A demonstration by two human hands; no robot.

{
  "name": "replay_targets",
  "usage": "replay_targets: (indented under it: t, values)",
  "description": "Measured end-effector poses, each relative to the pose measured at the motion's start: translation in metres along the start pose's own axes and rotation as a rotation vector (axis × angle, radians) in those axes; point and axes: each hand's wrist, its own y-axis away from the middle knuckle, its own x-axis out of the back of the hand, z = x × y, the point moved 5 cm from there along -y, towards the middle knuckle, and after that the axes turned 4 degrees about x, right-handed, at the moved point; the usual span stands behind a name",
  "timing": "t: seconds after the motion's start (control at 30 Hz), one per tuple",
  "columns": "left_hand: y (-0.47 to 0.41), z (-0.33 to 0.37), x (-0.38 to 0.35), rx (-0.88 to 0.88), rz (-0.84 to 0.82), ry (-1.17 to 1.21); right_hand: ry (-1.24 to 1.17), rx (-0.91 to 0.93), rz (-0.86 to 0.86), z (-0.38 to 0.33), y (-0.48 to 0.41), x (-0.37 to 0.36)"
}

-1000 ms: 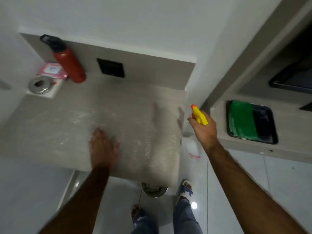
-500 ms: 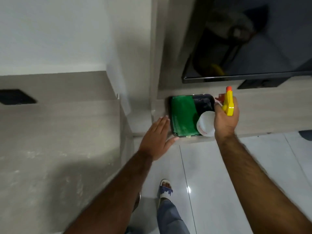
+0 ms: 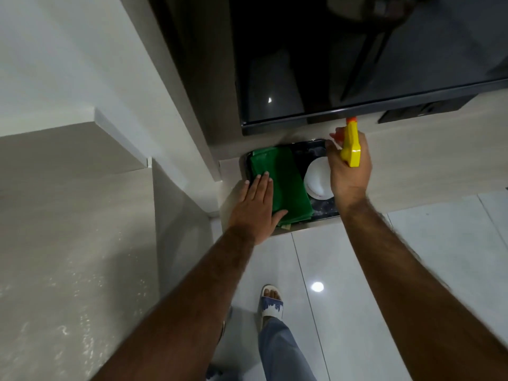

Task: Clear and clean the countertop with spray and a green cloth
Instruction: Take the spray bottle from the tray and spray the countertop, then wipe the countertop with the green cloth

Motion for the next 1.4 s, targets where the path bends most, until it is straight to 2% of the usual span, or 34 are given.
replay_targets:
  t: [0.1,0.2,0.27,0.37,0.47,0.57,0.63,0.73,0.83,0.93,1.0,1.07,1.13,1.2,1.27,1.4]
  values:
    - [-0.001,0.000,-0.001,0.019,-0.014,0.015,0.004,-0.078,-0.070,0.010,0.015,0.008]
    - [-0.002,0.000,-0.001,0.024,-0.027,0.029,0.113,-0.178,0.014,0.036,0.057,0.031]
    - [0.000,0.001,0.000,0.033,-0.032,0.033,0.293,-0.155,-0.025,0.049,0.086,0.034]
    - [0.000,0.000,0.004,0.044,-0.056,0.053,0.670,-0.062,-0.212,0.058,0.111,0.014]
    - [-0.002,0.000,0.005,0.048,-0.072,0.052,0.906,0.043,-0.243,0.046,0.109,-0.007]
    - [-0.004,0.001,0.006,0.036,-0.081,0.068,0.832,-0.100,-0.255,0.044,0.098,-0.014]
    - [-0.002,0.001,0.012,0.046,-0.042,0.152,0.617,-0.189,-0.229,0.041,0.095,-0.017]
    - [0.005,-0.012,0.028,0.230,0.120,0.527,0.144,-0.346,-0.183,0.020,0.100,-0.032]
    - [0.023,-0.031,0.048,0.411,0.282,1.044,-0.105,-0.376,-0.130,-0.015,0.102,-0.051]
    - [0.046,-0.050,0.057,0.570,0.311,1.433,-0.281,-0.392,-0.074,-0.051,0.104,-0.061]
    - [0.061,-0.064,0.055,0.717,0.235,1.610,-0.399,-0.377,-0.064,-0.078,0.113,-0.064]
    - [0.078,-0.068,0.050,0.797,0.031,1.923,-0.494,-0.338,-0.082,-0.103,0.129,-0.068]
    - [0.105,-0.068,0.054,0.688,-0.189,2.320,-0.529,-0.285,-0.154,-0.126,0.149,-0.079]
    - [0.137,-0.082,0.055,0.562,-0.212,2.601,-0.555,-0.242,-0.273,-0.148,0.174,-0.097]
    - [0.171,-0.110,0.047,0.526,-0.023,2.747,-0.591,-0.261,-0.417,-0.165,0.205,-0.121]
    - [0.252,-0.178,0.021,0.567,0.419,2.850,-0.599,-0.326,-0.679,-0.190,0.273,-0.170]
